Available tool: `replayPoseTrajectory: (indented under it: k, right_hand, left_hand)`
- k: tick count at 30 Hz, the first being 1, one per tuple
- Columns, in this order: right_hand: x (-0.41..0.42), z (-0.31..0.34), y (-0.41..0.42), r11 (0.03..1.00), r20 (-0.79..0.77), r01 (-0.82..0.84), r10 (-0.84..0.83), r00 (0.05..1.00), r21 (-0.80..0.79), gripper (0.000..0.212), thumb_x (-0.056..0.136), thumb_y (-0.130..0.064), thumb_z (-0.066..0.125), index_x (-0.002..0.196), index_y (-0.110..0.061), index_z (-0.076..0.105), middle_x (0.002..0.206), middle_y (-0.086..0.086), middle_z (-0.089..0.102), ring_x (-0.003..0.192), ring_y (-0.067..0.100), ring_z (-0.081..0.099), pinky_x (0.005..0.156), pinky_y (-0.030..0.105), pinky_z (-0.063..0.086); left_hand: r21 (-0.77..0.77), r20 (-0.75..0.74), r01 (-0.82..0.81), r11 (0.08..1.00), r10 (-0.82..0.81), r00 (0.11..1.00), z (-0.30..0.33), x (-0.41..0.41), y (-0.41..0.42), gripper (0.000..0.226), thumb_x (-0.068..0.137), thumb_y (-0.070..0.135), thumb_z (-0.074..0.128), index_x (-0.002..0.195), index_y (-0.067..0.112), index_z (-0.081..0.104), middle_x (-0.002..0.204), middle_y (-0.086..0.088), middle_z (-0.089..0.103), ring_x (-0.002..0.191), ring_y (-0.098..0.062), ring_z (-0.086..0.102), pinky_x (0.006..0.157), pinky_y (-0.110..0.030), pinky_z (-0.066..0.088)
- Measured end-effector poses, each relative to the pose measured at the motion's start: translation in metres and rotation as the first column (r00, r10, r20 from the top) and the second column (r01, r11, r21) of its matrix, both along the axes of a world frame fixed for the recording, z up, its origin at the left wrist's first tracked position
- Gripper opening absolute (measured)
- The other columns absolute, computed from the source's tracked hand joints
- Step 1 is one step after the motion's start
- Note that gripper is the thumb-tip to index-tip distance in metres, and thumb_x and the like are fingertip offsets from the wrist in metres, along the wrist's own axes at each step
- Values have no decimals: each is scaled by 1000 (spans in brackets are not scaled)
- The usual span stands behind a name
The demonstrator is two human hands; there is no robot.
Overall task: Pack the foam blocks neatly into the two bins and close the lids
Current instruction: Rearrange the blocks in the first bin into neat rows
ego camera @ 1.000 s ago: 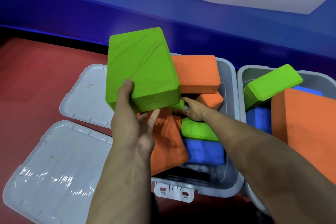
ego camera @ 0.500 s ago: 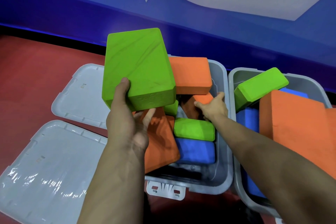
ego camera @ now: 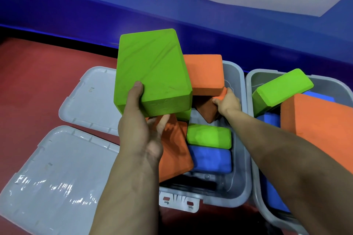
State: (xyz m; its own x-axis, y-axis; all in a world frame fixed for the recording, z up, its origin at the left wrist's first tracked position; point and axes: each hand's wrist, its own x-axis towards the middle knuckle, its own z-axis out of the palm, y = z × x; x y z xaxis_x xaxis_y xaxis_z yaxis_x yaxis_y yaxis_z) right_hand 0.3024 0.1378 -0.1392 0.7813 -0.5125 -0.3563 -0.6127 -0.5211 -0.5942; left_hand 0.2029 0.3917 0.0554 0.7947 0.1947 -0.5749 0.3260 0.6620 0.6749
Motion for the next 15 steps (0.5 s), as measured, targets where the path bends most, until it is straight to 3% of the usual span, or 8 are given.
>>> replayPoseTrajectory:
  k: [4,7,11,13,15]
  right_hand:
    - [2,6,-5,998,-16,-21,22,1000,66,81,94,-30,66,159,-23,17,141,18,54,127,41,51,105,46,44]
    - [-8,7,-12,974,-39,-34,44,998,224,95,94,-27,67,161,-26,0,146,12,51,125,38,54,106,49,45]
    - [-37,52,-4,919,29,38,-54,998,393,62,96,-15,64,150,-17,33,120,10,64,96,27,62,91,47,54]
    - [-56,79,3,841,39,112,-156,987,530,54,99,-12,58,149,-12,36,118,9,64,96,24,63,93,40,53]
    - [-75,110,14,710,17,165,-242,970,684,49,102,-17,56,148,-13,41,128,9,64,105,23,66,96,36,52]
  left_hand:
    - [14,-2,12,1000,-11,1000,-3,0,-1,35,85,39,77,116,24,73,110,-2,78,98,-24,75,81,-47,63]
    - [23,6,30,999,-30,1000,-2,0,-4,32,85,40,77,115,29,73,111,1,77,101,-23,74,82,-46,63]
    - [53,38,47,997,-49,998,4,-4,-11,35,87,38,76,120,30,71,112,4,77,104,-22,73,79,-41,63]
    - [71,50,48,996,-51,997,7,-7,-14,36,87,37,76,121,28,70,111,5,77,105,-22,73,79,-41,63]
    - [80,41,61,995,-64,997,11,-12,-18,32,88,37,76,118,27,71,107,6,78,105,-22,73,80,-41,63]
